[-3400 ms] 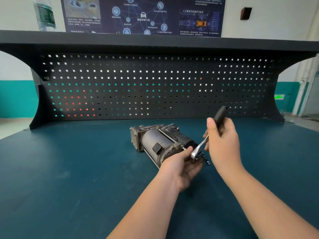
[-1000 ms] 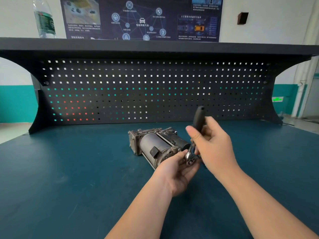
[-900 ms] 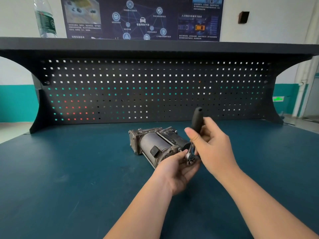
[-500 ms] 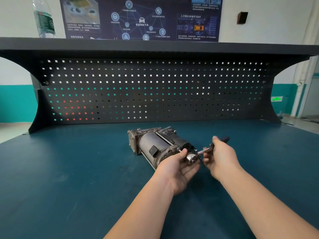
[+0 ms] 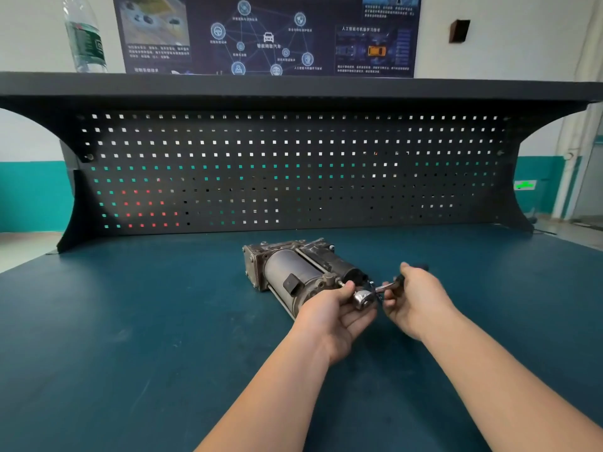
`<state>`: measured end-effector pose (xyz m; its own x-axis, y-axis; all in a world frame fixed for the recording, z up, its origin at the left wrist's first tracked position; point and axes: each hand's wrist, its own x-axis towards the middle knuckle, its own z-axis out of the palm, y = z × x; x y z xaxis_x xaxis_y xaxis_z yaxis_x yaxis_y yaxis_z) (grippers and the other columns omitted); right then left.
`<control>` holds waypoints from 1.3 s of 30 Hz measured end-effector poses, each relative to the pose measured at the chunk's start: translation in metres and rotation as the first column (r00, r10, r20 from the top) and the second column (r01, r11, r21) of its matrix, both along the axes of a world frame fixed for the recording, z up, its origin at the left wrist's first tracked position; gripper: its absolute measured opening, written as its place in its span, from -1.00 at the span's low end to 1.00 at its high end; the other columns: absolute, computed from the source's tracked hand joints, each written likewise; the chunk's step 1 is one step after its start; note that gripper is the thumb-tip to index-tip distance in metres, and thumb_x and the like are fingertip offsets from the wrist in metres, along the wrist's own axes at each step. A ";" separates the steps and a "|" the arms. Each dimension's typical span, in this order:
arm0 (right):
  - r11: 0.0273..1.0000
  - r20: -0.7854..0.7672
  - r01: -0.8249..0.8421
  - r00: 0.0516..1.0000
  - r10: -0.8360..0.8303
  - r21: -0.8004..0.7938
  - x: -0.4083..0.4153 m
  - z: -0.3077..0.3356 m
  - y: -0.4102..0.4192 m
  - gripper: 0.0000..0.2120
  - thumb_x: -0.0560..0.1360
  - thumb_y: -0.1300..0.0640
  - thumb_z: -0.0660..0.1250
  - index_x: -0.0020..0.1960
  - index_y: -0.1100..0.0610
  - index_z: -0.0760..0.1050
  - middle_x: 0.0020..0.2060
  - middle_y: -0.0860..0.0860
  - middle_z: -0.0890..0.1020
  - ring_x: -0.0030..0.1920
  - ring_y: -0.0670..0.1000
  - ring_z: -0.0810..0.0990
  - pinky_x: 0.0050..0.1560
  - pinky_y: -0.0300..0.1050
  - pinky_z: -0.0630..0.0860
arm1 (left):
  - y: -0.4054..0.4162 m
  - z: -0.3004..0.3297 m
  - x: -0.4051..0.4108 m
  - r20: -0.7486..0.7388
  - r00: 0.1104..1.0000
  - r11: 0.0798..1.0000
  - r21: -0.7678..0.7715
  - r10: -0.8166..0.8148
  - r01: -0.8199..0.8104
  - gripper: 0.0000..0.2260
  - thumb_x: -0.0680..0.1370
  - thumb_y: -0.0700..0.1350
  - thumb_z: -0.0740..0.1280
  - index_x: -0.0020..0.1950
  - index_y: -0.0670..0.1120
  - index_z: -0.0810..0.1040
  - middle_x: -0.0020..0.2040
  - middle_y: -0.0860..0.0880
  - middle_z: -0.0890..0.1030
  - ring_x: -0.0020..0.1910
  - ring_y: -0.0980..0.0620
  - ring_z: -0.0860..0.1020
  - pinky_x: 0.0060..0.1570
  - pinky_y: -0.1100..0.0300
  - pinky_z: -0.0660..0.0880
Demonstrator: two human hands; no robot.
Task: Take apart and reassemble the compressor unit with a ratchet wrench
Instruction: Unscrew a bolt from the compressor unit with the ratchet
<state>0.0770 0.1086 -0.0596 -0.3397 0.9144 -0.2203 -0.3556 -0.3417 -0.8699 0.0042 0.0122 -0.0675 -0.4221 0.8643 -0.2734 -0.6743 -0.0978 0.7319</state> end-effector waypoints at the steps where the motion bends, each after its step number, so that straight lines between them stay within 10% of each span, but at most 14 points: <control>1: 1.000 0.014 -0.010 1.000 0.011 -0.021 0.000 -0.001 0.000 -0.73 0.63 0.02 0.14 -0.19 0.12 0.31 -0.40 0.05 0.44 -0.51 -0.05 0.36 -0.66 -0.36 0.25 | 0.001 -0.001 0.001 -0.014 1.000 1.000 -0.005 0.009 -0.010 -0.87 0.57 -0.21 0.27 -0.05 -0.29 0.51 -0.28 -0.20 0.62 -0.28 -0.08 0.59 -0.37 0.14 0.60; 4: 0.909 0.045 0.102 0.990 -0.132 0.404 0.001 0.006 -0.007 -0.76 0.59 -0.01 0.20 -0.19 0.09 0.36 -0.41 0.06 0.52 -0.57 -0.07 0.43 -0.56 -0.25 0.34 | 0.001 -0.003 0.001 -0.080 0.996 0.999 0.001 0.046 -0.046 -0.88 0.56 -0.21 0.30 -0.05 -0.27 0.54 -0.24 -0.18 0.62 -0.32 -0.05 0.61 -0.39 0.19 0.61; 7: 0.449 0.106 0.011 0.966 -0.235 0.894 0.007 0.018 -0.030 -0.81 0.50 -0.07 0.30 -0.19 0.01 0.40 -0.40 -0.01 0.56 -0.45 -0.07 0.50 -0.38 -0.17 0.43 | -0.002 -0.004 -0.002 -0.094 0.995 0.999 0.023 0.035 -0.033 -0.89 0.54 -0.22 0.31 -0.07 -0.25 0.57 -0.27 -0.16 0.65 -0.34 -0.04 0.64 -0.40 0.20 0.60; 11: 0.112 0.191 -0.170 0.957 -0.220 0.979 0.006 0.014 -0.046 -0.86 0.46 -0.05 0.34 -0.13 -0.07 0.39 -0.35 -0.08 0.51 -0.37 -0.12 0.43 -0.35 -0.33 0.35 | -0.005 -0.002 -0.004 -0.089 0.996 0.999 0.040 -0.012 0.016 -0.86 0.57 -0.25 0.24 0.04 -0.25 0.57 -0.28 -0.13 0.66 -0.39 0.01 0.65 -0.38 0.18 0.61; 15: 0.546 0.098 0.064 0.960 -0.262 0.835 0.002 0.011 -0.027 -0.80 0.52 -0.07 0.28 -0.19 0.01 0.39 -0.41 -0.02 0.56 -0.51 -0.08 0.49 -0.42 -0.14 0.42 | -0.003 0.001 -0.002 -0.043 0.999 1.000 0.014 -0.006 0.006 -0.88 0.58 -0.25 0.23 0.01 -0.27 0.52 -0.27 -0.19 0.64 -0.32 -0.07 0.62 -0.36 0.11 0.61; 19: 0.987 0.055 0.011 0.998 -0.020 0.160 0.004 0.005 -0.002 -0.71 0.60 -0.02 0.20 -0.21 0.13 0.37 -0.39 0.07 0.52 -0.54 -0.06 0.41 -0.60 -0.27 0.31 | -0.002 0.002 0.000 -0.048 0.999 1.000 -0.012 -0.001 0.000 -0.86 0.59 -0.22 0.24 -0.07 -0.30 0.50 -0.37 -0.18 0.63 -0.38 -0.06 0.62 -0.37 0.14 0.59; 22: 0.958 0.045 0.059 0.996 -0.075 0.281 0.003 0.004 -0.002 -0.73 0.58 -0.02 0.24 -0.21 0.12 0.40 -0.46 0.03 0.52 -0.56 -0.08 0.44 -0.58 -0.26 0.34 | -0.002 0.002 0.000 -0.060 0.998 1.000 -0.025 -0.001 0.000 -0.85 0.59 -0.21 0.25 -0.07 -0.29 0.51 -0.37 -0.18 0.63 -0.37 -0.06 0.61 -0.38 0.15 0.60; 25: 0.611 0.051 0.073 0.982 -0.183 0.788 0.005 0.014 -0.021 -0.76 0.46 -0.13 0.30 -0.21 0.02 0.44 -0.47 0.00 0.56 -0.53 -0.07 0.49 -0.46 -0.13 0.42 | -0.003 0.003 -0.002 -0.090 0.996 1.000 -0.023 -0.002 0.000 -0.86 0.58 -0.20 0.26 0.02 -0.28 0.53 -0.28 -0.19 0.63 -0.34 -0.06 0.62 -0.37 0.16 0.61; 29: 0.372 0.159 -0.088 0.973 -0.164 0.924 0.008 0.019 -0.038 -0.71 0.36 -0.23 0.31 -0.14 -0.02 0.45 -0.34 0.10 0.55 -0.35 0.13 0.53 -0.30 0.01 0.50 | -0.005 0.003 -0.004 -0.083 0.996 1.000 -0.020 -0.020 0.018 -0.81 0.59 -0.23 0.22 0.14 -0.28 0.52 -0.24 -0.20 0.65 -0.34 -0.06 0.65 -0.32 0.12 0.62; 33: 0.617 0.094 0.023 0.983 -0.157 0.787 0.007 0.016 -0.025 -0.80 0.50 -0.08 0.30 -0.20 0.02 0.41 -0.48 0.03 0.51 -0.57 -0.06 0.47 -0.51 -0.16 0.38 | -0.003 0.005 -0.002 -0.051 0.999 1.000 -0.017 -0.002 0.001 -0.81 0.60 -0.26 0.19 0.13 -0.32 0.49 -0.19 -0.24 0.61 -0.24 -0.12 0.60 -0.38 0.11 0.60; 36: 0.978 0.008 0.031 0.999 -0.034 0.205 0.006 0.008 -0.010 -0.75 0.59 -0.01 0.23 -0.20 0.10 0.36 -0.46 0.03 0.47 -0.59 -0.07 0.40 -0.63 -0.30 0.28 | -0.003 0.006 0.001 -0.013 1.000 1.000 -0.018 0.001 -0.001 -0.86 0.60 -0.25 0.20 0.02 -0.32 0.47 -0.23 -0.25 0.60 -0.25 -0.13 0.58 -0.43 0.11 0.58; 39: 0.979 -0.112 -0.065 0.993 0.044 -0.191 0.007 0.002 -0.007 -0.72 0.61 0.01 0.20 -0.21 0.14 0.35 -0.39 0.03 0.43 -0.49 -0.08 0.35 -0.56 -0.30 0.26 | -0.002 0.005 0.001 -0.023 1.000 1.000 -0.030 -0.007 0.006 -0.83 0.60 -0.23 0.21 0.08 -0.33 0.46 -0.18 -0.26 0.60 -0.23 -0.13 0.58 -0.39 0.12 0.59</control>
<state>0.0844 0.1018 -0.0579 -0.4187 0.8372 -0.3518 -0.4191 -0.5218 -0.7430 0.0049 0.0100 -0.0625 -0.4229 0.8588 -0.2894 -0.6577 -0.0712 0.7499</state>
